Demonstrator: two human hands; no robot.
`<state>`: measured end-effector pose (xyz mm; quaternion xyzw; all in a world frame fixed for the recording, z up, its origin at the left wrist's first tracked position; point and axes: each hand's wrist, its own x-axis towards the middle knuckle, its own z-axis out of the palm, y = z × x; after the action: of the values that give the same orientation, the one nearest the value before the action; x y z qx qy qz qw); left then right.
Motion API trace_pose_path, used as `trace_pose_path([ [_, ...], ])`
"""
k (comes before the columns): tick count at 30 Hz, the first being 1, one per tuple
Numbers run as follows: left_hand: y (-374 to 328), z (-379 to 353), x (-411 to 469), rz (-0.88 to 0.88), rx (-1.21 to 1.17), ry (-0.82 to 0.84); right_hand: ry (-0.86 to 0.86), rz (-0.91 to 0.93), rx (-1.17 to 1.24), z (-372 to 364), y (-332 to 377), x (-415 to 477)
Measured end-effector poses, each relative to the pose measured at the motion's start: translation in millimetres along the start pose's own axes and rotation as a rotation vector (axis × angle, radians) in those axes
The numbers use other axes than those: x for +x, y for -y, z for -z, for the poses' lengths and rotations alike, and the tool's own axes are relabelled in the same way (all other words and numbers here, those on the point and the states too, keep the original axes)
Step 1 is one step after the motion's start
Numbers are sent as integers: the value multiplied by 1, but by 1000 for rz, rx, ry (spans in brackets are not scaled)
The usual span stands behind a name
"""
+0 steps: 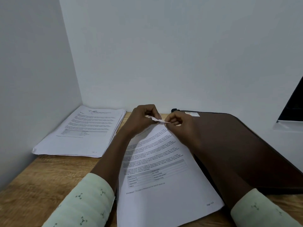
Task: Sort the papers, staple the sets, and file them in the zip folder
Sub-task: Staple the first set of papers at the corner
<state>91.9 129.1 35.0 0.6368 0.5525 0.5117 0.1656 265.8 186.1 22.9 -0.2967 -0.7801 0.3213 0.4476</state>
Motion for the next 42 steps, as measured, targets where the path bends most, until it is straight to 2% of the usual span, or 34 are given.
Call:
trace_pose_path([
  [4,2,-8,2,-236,178,-242,-148,335,-262,-1,5,-6],
  [7,4,-14,-1,-315,256,-355,-222,515,-442,-4,1,-5],
  [11,5,-13,0,-342,273,-426,-248,565,-572,-8,-1,-3],
  [15,5,-15,0,-333,298,-407,-259,565,-596,-7,-4,-2],
  [18,3,-16,0,-354,281,-317,-256,455,-446,-7,-5,-3],
  [22,1,-15,3,-247,182,-219,-157,96,-24,-2,-4,-2],
  [27,7,-14,3,-61,104,-162,-49,-41,41,-4,-6,2],
  [31,15,-1,-3,124,-49,34,141,-269,140,-7,-12,2],
  [33,24,1,-7,209,7,66,241,-391,166,-2,-18,8],
  [35,30,-2,-9,261,190,18,138,-482,258,9,-24,20],
  [36,32,-5,-10,276,260,-13,23,-440,162,18,-27,26],
  [38,34,-10,-8,279,328,-32,-175,-291,-178,32,-28,27],
  [40,35,-14,-4,267,344,-11,-107,-248,-287,38,-30,30],
  [42,35,-18,-2,270,353,19,92,-296,-391,35,-33,32],
])
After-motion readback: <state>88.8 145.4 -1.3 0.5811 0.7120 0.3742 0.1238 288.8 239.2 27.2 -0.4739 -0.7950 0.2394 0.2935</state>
